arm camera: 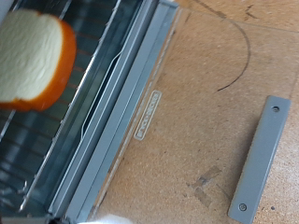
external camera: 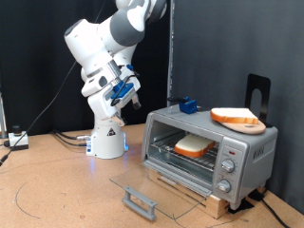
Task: Make a piece of toast with the oven
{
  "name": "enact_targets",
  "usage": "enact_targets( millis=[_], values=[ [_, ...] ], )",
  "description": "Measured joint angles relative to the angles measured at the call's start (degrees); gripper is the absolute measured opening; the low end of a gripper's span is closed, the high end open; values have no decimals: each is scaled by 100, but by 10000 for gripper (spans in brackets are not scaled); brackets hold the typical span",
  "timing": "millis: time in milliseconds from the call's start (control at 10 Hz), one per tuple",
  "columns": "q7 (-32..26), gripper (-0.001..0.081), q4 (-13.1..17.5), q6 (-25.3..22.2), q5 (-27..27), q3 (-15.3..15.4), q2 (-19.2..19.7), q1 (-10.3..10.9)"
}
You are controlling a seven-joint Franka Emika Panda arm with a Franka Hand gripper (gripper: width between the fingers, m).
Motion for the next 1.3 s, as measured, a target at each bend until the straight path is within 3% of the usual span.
enact_targets(
  millis=[200,500,700,900,1000,1100,1300],
  values=[
    [423,809,233,-994,-905,28,230,-121],
    [1375,809,753,-1918,-1484,148,1433,-566],
    [2027,809,972,-1888,-1478,197,2188,-770],
    [1899,809,928,-1737,-1449,216,2157,-767],
    [2014,809,833,-1346,-1330,272,2191,-767],
    [2297,809,727,-928,-1323,366,2301,-772],
    [3187,809,759,-788,-1760,458,2844,-782]
  ],
)
